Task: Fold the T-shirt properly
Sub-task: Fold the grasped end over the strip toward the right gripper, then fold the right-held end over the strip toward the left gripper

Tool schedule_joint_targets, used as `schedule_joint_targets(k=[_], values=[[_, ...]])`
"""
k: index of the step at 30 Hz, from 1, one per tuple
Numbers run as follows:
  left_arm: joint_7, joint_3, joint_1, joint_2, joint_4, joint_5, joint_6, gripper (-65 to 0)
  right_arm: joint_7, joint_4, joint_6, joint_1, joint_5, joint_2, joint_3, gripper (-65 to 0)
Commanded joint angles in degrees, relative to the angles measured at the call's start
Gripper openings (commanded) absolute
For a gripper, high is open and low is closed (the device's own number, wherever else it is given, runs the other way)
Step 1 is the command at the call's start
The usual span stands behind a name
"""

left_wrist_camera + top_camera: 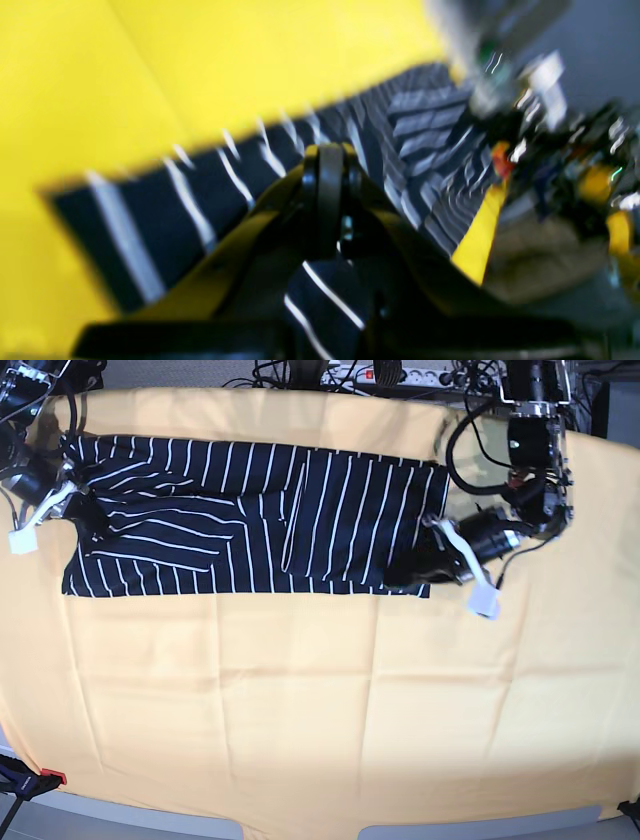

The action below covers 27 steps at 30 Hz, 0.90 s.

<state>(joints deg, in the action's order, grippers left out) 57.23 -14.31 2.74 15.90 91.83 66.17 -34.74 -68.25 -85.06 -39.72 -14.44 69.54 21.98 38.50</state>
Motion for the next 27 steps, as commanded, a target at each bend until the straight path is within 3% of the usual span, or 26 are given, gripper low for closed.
schedule_joint_targets(k=[1,4,10,14,21,24,27], values=[[0.4,-1.8,-0.7,0.5,0.9,1.7,-0.2,-65.0,1.6,-1.2,-0.3,0.1,0.3,2.3,0.6,-65.0],[1.0,-5.9,-0.7,0.8,0.9,1.8,-0.2,-65.0,1.9,-2.1,-0.3,0.2,-2.6,5.4,0.6,-65.0],[1.5,-9.9,-0.1,3.1,0.9,1.4,-0.2,-65.0,7.7,-4.3,0.0,0.1,-11.7,12.0,0.7,-65.0],[1.5,-10.1,1.0,4.7,0.9,1.4,-0.3,-65.0,8.6,-7.6,3.8,0.1,-17.0,13.2,1.1,-65.0],[1.5,-10.1,2.6,4.9,0.9,1.0,-0.5,-65.0,9.1,-20.2,12.0,-0.3,-22.2,12.1,2.0,-65.0],[1.4,-10.1,4.0,4.9,0.9,0.3,-0.5,-65.0,8.9,-27.0,14.0,-0.3,-22.8,8.1,2.8,-65.0],[1.5,-10.1,5.2,4.9,0.9,0.4,-1.3,-65.0,6.4,-32.9,14.2,-0.3,-19.3,2.9,2.8,-65.0]])
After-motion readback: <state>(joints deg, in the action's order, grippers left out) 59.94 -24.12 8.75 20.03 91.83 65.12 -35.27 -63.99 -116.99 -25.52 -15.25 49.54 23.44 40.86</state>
